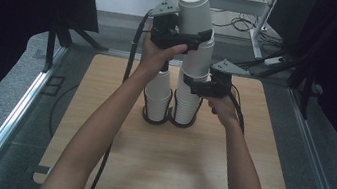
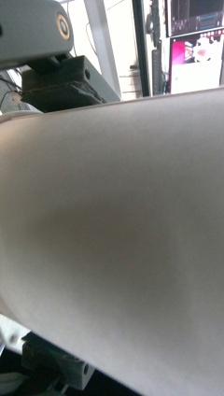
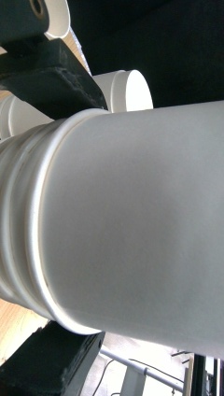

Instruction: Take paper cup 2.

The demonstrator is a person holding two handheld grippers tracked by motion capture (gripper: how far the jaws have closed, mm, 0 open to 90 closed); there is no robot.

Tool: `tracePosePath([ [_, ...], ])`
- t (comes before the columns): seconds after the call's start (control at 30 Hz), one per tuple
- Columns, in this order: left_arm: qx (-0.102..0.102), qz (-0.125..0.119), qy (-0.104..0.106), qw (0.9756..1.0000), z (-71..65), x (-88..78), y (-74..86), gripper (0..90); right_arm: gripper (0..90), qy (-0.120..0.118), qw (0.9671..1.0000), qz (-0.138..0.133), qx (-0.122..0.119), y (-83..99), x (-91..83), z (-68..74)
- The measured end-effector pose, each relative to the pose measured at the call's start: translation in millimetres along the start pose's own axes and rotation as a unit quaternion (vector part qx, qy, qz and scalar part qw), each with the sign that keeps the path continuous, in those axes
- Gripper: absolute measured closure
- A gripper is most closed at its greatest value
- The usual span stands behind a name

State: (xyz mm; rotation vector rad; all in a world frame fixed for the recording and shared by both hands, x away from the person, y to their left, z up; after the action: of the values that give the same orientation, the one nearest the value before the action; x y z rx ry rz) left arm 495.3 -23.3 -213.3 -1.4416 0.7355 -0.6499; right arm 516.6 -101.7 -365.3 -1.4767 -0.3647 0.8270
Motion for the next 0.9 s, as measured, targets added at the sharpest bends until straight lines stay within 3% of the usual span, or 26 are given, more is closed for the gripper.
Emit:
tracePosePath([
  [0.27, 0.010, 0.008, 0.009, 0.9999, -11.1, -16.9, 6.4, 12.7, 3.9, 0.001, 1.0000, 0.003, -0.001, 0.0, -0.9, 1.3],
  [0.63, 0.019, 0.024, 0.032, 0.9990, -30.8, -33.6, 32.8, 12.6, 3.6, 0.003, 1.0000, 0.005, 0.002, 0.6, -1.8, 1.9],
  [0.9, 0.024, 0.035, 0.041, 0.9983, -43.4, -45.2, 50.2, 12.6, 5.2, 0.007, 0.9998, -0.016, 0.003, 2.2, -12.9, 0.8],
])
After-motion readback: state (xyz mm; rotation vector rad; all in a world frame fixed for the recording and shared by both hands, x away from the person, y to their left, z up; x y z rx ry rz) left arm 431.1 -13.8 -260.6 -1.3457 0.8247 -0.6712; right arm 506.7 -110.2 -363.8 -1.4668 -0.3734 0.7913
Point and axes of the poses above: each handheld gripper's, and its own axes: x roughly forward along the jaws, y roughly out of its underside, z roughly to its left, the point moved 9 cm from there along x, roughly forward along the jaws, and after that the axes turned 5 degrees about x, right-handed, at the moved point
